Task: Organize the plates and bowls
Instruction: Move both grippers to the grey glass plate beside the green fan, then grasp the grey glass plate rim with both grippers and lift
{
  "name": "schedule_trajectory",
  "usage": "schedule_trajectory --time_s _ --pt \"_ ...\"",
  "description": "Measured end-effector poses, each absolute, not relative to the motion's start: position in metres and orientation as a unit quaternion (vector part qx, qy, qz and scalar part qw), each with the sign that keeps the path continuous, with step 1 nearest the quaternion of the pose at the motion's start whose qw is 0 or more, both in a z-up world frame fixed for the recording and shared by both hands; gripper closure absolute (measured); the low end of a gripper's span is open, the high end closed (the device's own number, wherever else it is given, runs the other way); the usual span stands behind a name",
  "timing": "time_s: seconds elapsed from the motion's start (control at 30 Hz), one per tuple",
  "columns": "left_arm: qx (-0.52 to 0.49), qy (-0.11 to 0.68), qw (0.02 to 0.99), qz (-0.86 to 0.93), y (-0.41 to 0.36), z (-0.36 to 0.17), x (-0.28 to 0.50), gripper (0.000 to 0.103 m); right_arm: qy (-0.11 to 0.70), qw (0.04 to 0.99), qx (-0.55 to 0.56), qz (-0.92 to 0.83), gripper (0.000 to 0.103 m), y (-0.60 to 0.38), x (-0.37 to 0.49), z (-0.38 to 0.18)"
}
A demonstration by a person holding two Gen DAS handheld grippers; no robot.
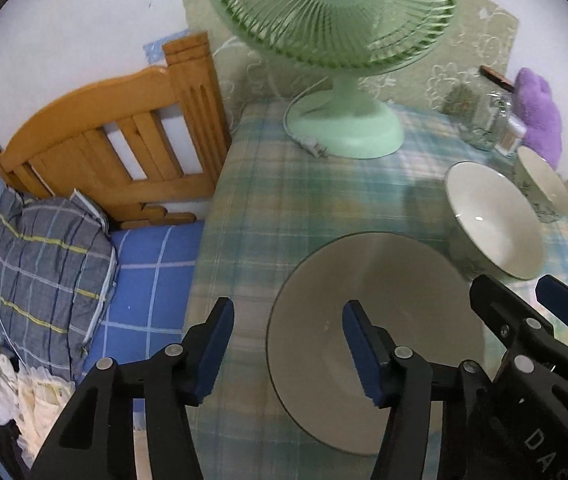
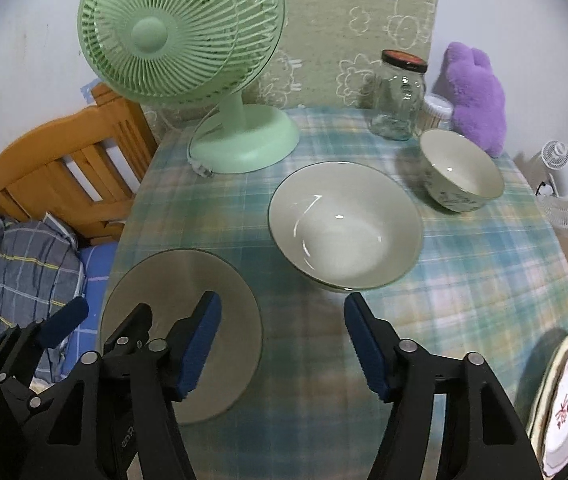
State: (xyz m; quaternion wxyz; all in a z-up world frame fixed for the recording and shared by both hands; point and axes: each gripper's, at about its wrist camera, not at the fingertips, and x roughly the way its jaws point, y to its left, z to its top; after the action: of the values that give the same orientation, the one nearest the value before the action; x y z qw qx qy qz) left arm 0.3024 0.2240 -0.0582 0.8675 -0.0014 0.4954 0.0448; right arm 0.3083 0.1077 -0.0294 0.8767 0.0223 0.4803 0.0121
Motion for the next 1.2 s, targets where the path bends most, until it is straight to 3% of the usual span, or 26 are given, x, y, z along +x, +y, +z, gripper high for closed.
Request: schedule_trajectory --time_s 0.1,0.23,0.37,0.53,0.6,1.2 --pt "-0.003 0.503 0.863 0.049 0.227 -0.067 0.308 0.054 0.487 0.873 0.022 0.01 0.043 0.112 0.315 -0.039" --pt "-0.003 0.513 0.857 0.05 0.231 -0.078 0.312 0.062 0.506 0.862 0.013 0.022 0.062 0.118 0.324 -0.051" --pt "0.0 0.52 0.853 0.037 0.229 -0.084 0.314 0.068 0.515 0.857 0.013 0.026 0.064 0.122 0.328 -0.06" --pt "0.001 0.525 0.851 0.026 0.228 -0.088 0.315 0.073 0.526 0.85 0.014 0.03 0.079 0.126 0.33 -0.068" --pt "-0.001 0.526 0.85 0.02 0.227 -0.088 0.316 0.08 0.527 0.849 0.012 0.031 0.084 0.128 0.33 -0.069" --pt "0.004 0.536 0.844 0.005 0.212 -0.082 0.298 0.08 0.535 0.844 0.007 0.016 0.084 0.117 0.311 -0.062"
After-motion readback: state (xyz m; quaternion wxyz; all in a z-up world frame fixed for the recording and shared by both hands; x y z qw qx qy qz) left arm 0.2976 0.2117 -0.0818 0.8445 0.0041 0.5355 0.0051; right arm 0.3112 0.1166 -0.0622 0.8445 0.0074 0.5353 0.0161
